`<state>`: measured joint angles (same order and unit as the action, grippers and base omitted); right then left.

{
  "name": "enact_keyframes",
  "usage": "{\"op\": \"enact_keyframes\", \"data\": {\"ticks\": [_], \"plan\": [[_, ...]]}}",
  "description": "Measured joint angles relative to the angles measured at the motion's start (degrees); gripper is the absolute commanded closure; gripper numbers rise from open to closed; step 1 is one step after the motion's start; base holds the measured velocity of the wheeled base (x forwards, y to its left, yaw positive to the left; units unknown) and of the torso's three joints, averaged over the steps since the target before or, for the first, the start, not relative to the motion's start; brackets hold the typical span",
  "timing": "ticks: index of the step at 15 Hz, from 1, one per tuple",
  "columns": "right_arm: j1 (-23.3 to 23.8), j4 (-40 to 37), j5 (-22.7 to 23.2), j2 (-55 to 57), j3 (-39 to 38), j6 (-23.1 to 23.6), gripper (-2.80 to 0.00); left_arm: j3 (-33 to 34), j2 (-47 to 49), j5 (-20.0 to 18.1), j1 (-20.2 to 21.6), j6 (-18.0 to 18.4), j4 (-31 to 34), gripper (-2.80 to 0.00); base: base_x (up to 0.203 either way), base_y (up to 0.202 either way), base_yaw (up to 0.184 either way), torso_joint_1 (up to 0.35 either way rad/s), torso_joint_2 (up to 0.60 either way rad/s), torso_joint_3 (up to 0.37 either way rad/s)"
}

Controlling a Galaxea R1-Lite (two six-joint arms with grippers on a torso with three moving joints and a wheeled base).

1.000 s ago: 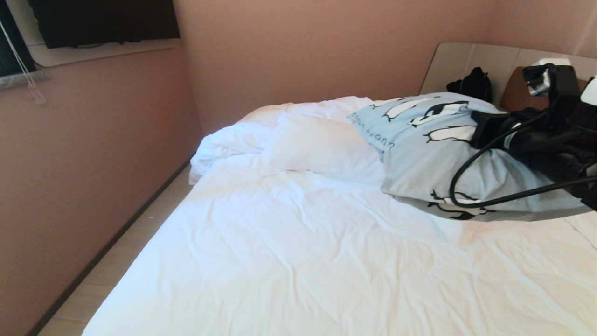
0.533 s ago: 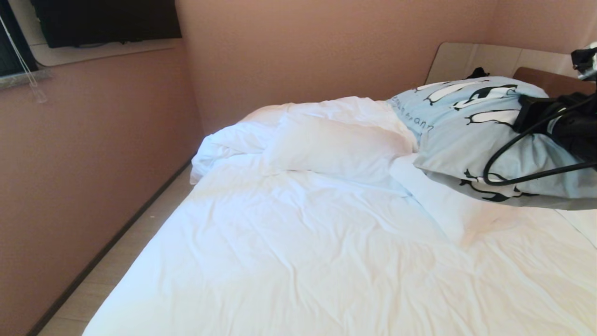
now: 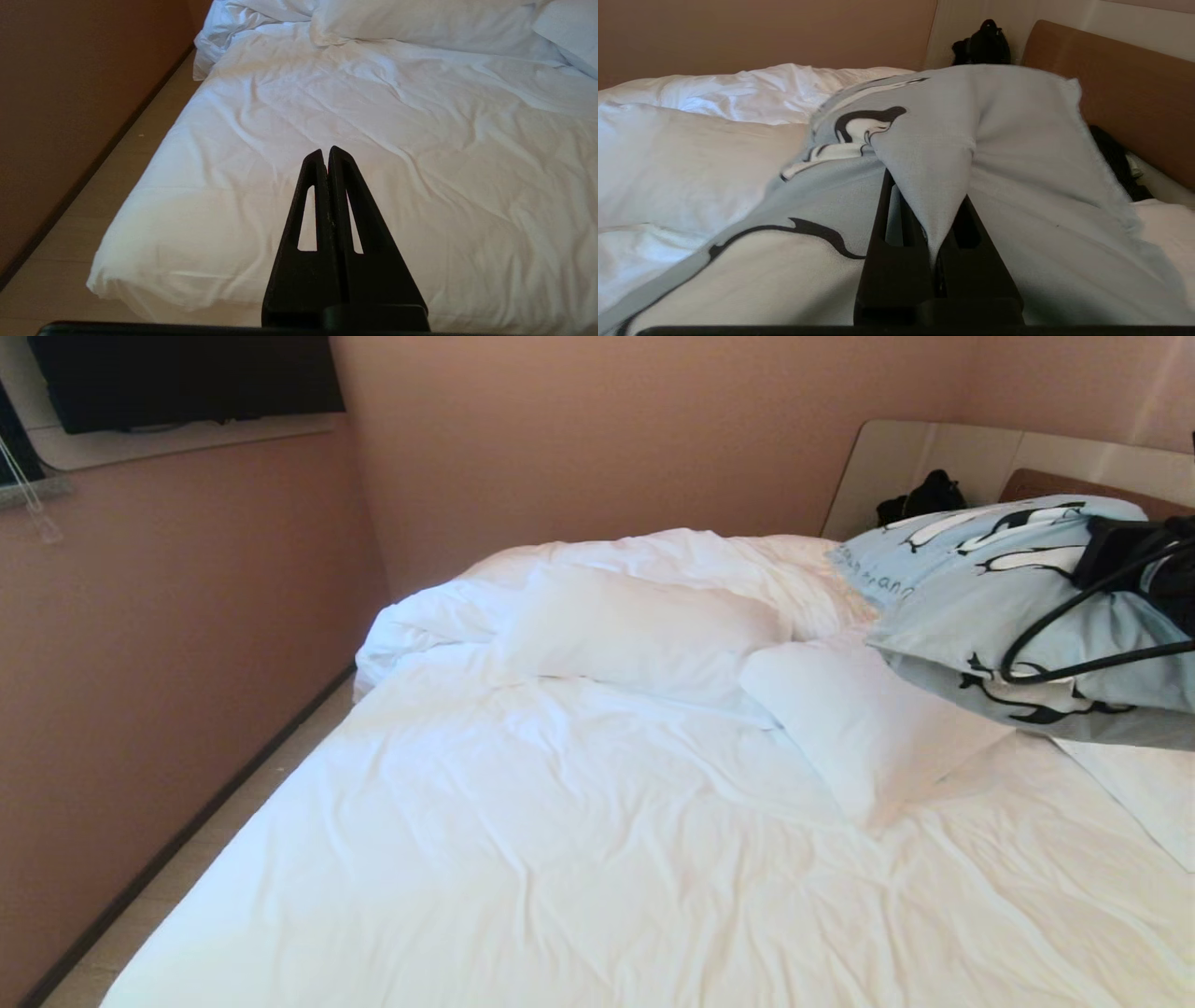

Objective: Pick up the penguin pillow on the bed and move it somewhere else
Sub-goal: Move to the head of the bed

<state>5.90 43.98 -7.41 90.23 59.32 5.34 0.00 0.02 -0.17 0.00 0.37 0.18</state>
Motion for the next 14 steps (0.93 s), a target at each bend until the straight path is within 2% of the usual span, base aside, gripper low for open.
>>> {"op": "enact_keyframes", "data": {"ticks": [6,14], "plan": [[6.4,-0.3,3.5,0.9,0.6,-0.5,0.0,0.0,0.0,0.0,0.0,-0.1,0.0,0.0,0.0,-0.196,0.001,0.003,0.0,0.003],[17.4,-0.5,15.3,3.8,0.7,-4.5,0.0,0.0,0.0,0.0,0.0,-0.1,0.0,0.0,0.0,-0.194,0.002,0.003,0.0,0.002]]}}
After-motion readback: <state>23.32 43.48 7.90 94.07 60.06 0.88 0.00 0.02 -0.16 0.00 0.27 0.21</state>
